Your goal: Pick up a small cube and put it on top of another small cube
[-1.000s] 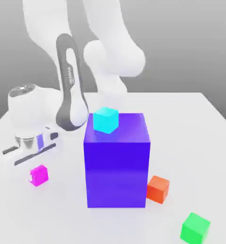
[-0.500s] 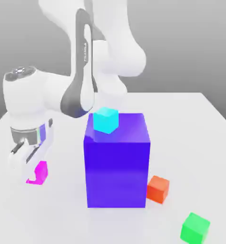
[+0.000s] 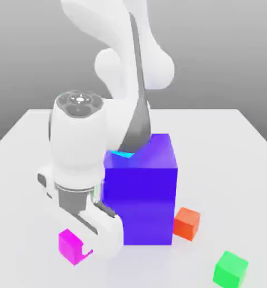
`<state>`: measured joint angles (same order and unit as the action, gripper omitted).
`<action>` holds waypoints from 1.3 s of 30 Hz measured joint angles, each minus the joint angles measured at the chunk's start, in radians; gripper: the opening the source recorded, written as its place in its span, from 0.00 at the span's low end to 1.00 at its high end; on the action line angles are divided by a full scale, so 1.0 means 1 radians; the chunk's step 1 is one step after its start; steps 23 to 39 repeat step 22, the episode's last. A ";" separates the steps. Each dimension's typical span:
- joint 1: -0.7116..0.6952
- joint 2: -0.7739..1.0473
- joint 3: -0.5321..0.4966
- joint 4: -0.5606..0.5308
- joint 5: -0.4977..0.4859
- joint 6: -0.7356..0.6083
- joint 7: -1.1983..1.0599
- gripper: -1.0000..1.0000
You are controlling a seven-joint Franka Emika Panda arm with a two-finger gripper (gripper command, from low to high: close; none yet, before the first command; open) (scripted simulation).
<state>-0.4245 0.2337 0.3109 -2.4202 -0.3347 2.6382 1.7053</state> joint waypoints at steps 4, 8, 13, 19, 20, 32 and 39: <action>0.091 -0.001 0.053 0.018 0.043 -0.025 0.177 0.00; 0.179 -0.004 0.104 0.033 0.090 -0.047 0.353 0.00; 0.292 -0.001 0.172 0.061 0.135 -0.080 0.563 0.00; 0.380 0.145 0.101 0.087 0.010 0.026 0.682 1.00; 0.380 0.145 0.101 0.087 0.010 0.026 0.682 1.00; 0.380 0.145 0.101 0.087 0.010 0.026 0.682 1.00; 0.380 0.145 0.101 0.087 0.010 0.026 0.682 1.00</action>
